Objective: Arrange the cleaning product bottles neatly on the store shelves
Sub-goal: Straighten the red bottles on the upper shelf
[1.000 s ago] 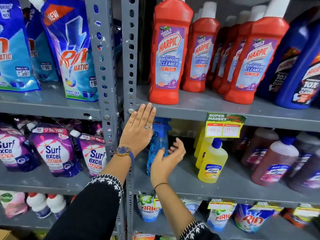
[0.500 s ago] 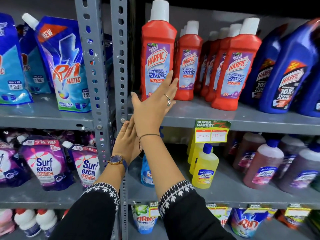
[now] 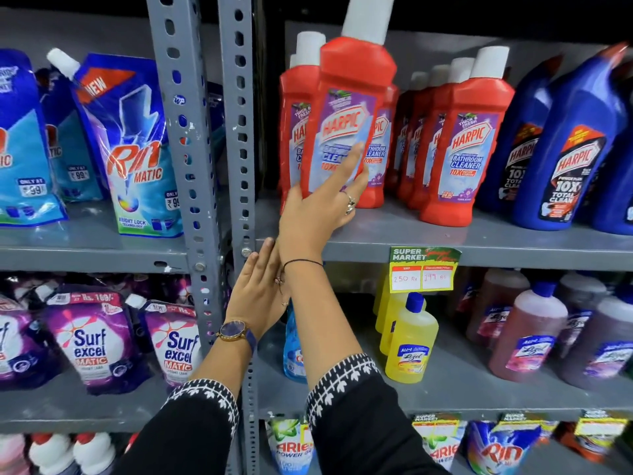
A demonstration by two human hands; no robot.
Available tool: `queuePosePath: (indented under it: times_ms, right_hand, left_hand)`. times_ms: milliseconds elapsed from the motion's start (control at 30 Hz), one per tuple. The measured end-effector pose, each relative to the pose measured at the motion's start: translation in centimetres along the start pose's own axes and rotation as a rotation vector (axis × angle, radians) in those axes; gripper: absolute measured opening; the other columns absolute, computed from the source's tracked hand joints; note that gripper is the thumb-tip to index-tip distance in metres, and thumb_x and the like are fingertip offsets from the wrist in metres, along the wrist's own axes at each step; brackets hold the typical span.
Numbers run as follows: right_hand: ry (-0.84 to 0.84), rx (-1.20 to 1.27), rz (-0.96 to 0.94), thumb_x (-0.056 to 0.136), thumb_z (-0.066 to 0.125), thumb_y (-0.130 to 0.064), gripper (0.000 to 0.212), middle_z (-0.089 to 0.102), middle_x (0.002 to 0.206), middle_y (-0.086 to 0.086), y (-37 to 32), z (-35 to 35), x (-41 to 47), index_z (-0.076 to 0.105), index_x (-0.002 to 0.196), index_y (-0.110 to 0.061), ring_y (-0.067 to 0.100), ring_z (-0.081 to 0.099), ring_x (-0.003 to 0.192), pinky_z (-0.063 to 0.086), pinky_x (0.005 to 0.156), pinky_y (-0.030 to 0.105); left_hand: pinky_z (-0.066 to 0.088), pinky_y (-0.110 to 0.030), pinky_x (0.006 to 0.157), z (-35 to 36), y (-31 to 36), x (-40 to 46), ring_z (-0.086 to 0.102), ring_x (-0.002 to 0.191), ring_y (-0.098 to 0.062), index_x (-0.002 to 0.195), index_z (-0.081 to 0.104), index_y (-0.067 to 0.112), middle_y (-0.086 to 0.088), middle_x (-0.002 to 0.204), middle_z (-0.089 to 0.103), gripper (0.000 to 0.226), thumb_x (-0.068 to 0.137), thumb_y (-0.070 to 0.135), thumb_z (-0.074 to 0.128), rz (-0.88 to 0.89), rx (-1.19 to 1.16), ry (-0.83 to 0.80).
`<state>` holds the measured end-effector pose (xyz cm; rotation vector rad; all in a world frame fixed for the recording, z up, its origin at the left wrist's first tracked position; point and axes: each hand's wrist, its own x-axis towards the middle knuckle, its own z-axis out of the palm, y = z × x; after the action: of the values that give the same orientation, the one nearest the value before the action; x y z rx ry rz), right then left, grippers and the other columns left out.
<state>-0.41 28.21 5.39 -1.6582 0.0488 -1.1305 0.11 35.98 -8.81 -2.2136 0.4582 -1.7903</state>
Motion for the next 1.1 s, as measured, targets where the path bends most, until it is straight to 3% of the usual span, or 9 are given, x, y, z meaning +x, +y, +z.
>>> queuePosePath:
  times_ms: [100,233,433,667,933,1000,1100]
  right_hand:
    - [0.134,0.045,-0.033,0.074,0.073,-0.005,0.104,0.015,0.152,0.025,-0.3,-0.3,2.2,0.004,0.151,-0.018,0.042,0.034,0.133,0.027,0.108,0.062]
    - [0.194,0.052,0.01,0.074,0.071,0.001,0.105,0.012,0.154,0.021,-0.1,-0.1,5.3,0.001,0.151,-0.019,0.04,0.032,0.136,0.014,0.112,0.067]
    - [0.155,-0.022,0.15,0.071,0.065,0.011,0.107,0.015,0.155,0.017,2.1,-0.1,7.3,0.004,0.151,-0.025,0.034,0.022,0.141,0.012,0.111,0.066]
    - [0.115,-0.133,0.24,0.068,0.051,0.024,0.11,0.018,0.154,0.013,3.3,-0.4,7.4,0.002,0.151,-0.029,0.033,0.025,0.138,0.01,0.112,0.064]
    - [0.032,-0.232,0.241,0.075,0.055,0.019,0.106,0.016,0.154,0.012,3.6,-0.6,7.0,-0.005,0.151,-0.026,0.033,0.024,0.138,0.01,0.113,0.063]
    - [0.021,-0.24,0.242,0.074,0.057,0.019,0.108,0.015,0.154,0.012,3.5,-0.5,7.1,-0.005,0.151,-0.026,0.033,0.023,0.139,0.01,0.113,0.063]
    - [0.003,-0.24,0.256,0.075,0.058,0.017,0.109,0.013,0.155,0.012,3.6,-0.5,7.2,-0.006,0.15,-0.028,0.032,0.021,0.141,0.009,0.114,0.062]
  left_hand:
    - [0.004,-0.038,0.117,0.5,0.0,-0.3,-0.008,0.145,-0.023,0.149,-0.007,0.003,-0.012,0.157,-0.015,0.074,0.091,0.028,0.031,-0.036,0.003,-0.034]
    - [0.002,-0.037,0.12,1.1,-0.1,-0.6,-0.001,0.146,-0.023,0.151,-0.001,0.006,-0.01,0.158,-0.007,0.073,0.091,0.026,0.035,-0.045,-0.042,-0.035]
    - [0.001,-0.036,0.12,1.1,-0.1,-0.5,0.0,0.146,-0.021,0.151,0.001,0.007,-0.009,0.158,-0.002,0.075,0.088,0.024,0.039,-0.052,-0.061,-0.042]
    - [-0.002,-0.035,0.119,1.1,-0.1,-0.4,-0.004,0.146,-0.021,0.151,-0.001,0.008,-0.009,0.158,-0.006,0.076,0.087,0.023,0.037,-0.043,-0.041,-0.042]
    - [-0.002,-0.035,0.119,0.9,-0.1,-0.3,-0.002,0.145,-0.021,0.151,-0.003,0.008,-0.013,0.147,0.026,0.078,0.086,0.023,0.037,-0.055,-0.045,-0.066]
    - [-0.001,-0.035,0.119,0.9,-0.1,-0.3,-0.002,0.145,-0.021,0.151,-0.003,0.008,-0.014,0.151,0.021,0.078,0.086,0.023,0.037,-0.051,-0.04,-0.064]
    - [-0.002,-0.035,0.12,0.8,-0.1,-0.3,-0.005,0.145,-0.021,0.151,-0.003,0.008,-0.009,0.159,-0.005,0.076,0.087,0.023,0.036,-0.045,-0.046,-0.049]
